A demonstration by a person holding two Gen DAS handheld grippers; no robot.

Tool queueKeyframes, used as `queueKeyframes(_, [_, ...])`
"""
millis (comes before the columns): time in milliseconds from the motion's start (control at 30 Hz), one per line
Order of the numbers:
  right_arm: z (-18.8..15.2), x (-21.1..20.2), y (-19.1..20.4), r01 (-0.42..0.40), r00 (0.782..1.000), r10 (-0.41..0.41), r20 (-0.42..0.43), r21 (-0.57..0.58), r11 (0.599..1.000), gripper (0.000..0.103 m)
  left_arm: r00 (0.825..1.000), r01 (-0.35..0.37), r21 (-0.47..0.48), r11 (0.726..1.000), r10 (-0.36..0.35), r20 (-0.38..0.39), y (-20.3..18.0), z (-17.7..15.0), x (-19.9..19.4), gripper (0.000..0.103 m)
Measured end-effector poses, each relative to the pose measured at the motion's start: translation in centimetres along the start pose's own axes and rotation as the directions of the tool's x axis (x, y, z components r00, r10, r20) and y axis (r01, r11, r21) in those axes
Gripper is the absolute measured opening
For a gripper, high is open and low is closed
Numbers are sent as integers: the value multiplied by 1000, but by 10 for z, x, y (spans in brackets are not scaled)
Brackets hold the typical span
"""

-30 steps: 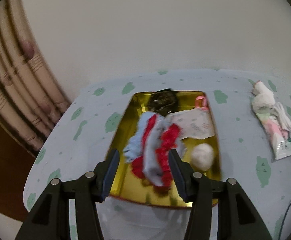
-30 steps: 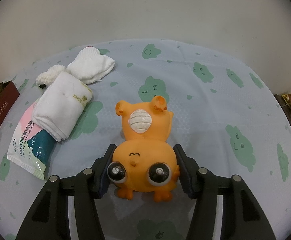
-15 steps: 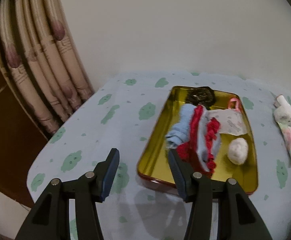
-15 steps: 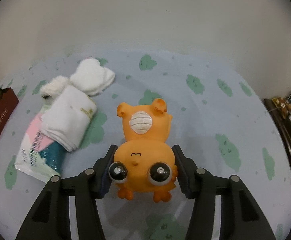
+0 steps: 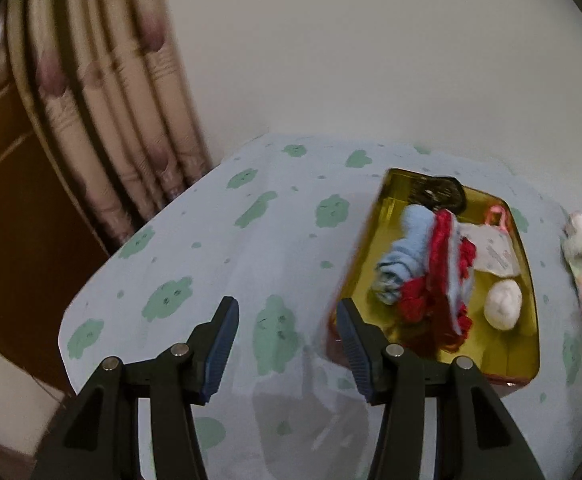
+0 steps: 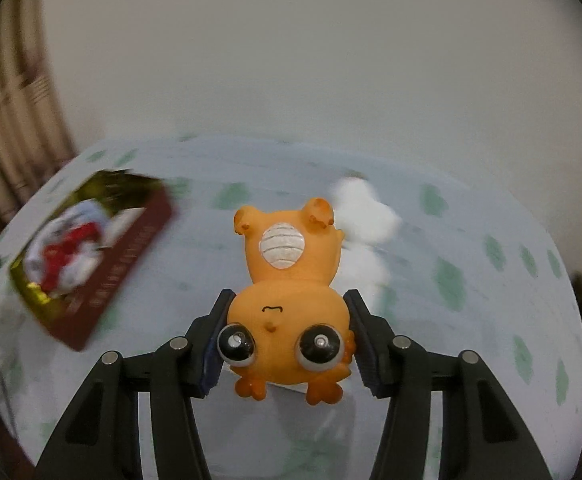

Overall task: Organize soft objects
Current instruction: 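Carry the orange rubber toy into the tin and open the right gripper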

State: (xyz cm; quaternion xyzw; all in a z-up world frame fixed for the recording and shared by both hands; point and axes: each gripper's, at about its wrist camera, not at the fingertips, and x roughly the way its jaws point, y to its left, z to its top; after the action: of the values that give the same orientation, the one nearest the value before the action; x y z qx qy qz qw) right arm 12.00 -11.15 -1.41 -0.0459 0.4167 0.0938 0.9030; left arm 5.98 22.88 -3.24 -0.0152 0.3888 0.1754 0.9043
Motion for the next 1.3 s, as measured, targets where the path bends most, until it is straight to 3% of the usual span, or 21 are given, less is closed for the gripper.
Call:
queueKeyframes(100, [11,7,41,-60,998,60,-4,-72,996,51,1000,-26,-58,998,26,1,11,2,3,52])
queueKeyframes(267, [18,27,109,-138,990,135,-29,-179,974,51,997,-65,-79,995,61,-43,16,4,14,52])
queueKeyframes(467, [19,52,171,-181,983,169,-66,-285,941,51,998,-55,-137,989,49,-43,24,5,14,52])
queueKeyframes(567, [19,63,193,-182,983,165,-79,-319,930,51,997,-70,-121,990,66,-40,21,6,14,52])
queueKeyframes(1300, [20,96,222,-206,977,178,-115,-321,925,54,997,-65,-168,984,57,-51,29,6,15,52])
